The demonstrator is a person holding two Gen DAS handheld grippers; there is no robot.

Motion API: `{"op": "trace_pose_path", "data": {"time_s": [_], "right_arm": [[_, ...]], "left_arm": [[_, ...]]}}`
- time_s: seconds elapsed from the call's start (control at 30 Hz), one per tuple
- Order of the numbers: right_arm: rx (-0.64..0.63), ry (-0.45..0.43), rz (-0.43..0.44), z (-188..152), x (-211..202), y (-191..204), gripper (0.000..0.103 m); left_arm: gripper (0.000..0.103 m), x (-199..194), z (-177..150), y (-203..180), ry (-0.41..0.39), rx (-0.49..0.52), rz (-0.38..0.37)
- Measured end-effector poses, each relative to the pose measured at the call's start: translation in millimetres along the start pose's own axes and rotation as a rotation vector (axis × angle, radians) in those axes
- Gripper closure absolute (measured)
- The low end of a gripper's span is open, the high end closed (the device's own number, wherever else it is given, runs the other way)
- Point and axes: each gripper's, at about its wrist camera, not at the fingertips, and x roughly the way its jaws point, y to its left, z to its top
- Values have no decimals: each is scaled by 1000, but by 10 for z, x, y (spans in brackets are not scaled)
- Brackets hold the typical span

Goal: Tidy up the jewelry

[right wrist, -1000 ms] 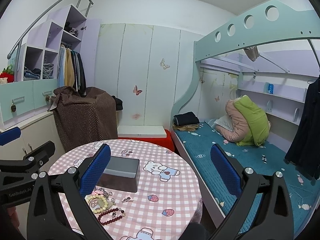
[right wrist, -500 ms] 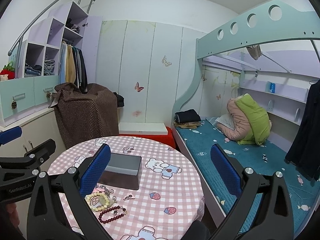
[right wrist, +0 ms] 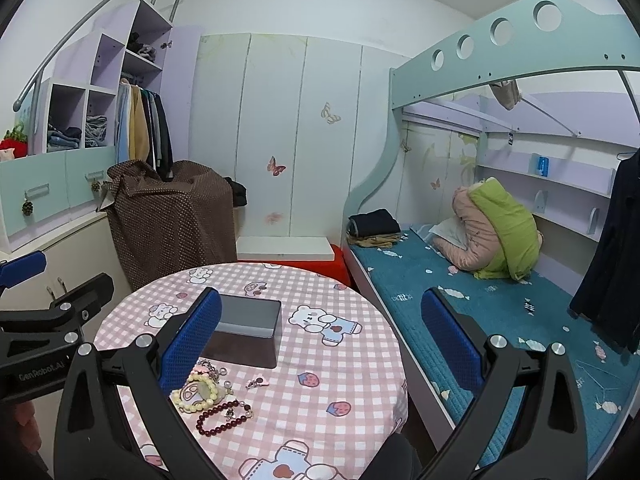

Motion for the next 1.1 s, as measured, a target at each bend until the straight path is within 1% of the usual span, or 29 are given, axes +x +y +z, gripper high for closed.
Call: {"op": "trace_pose_path", "data": {"time_s": [0.27,0.77,0.93,1.1], "right_arm": [[-2,-2,12,4,-38,5,7],[4,6,14,20,-35,-17,7],[2,19,19,19,8,-6,7],[-2,48,27,-21,103,23,7]], "left_arm": [[5,-59,-10,13,-2,-5,14],[5,-73,-4,-2,-3,-3,12],[5,-60,-13,-16,5,-3,13],[5,20,-50,-7,30,-3,12]]}}
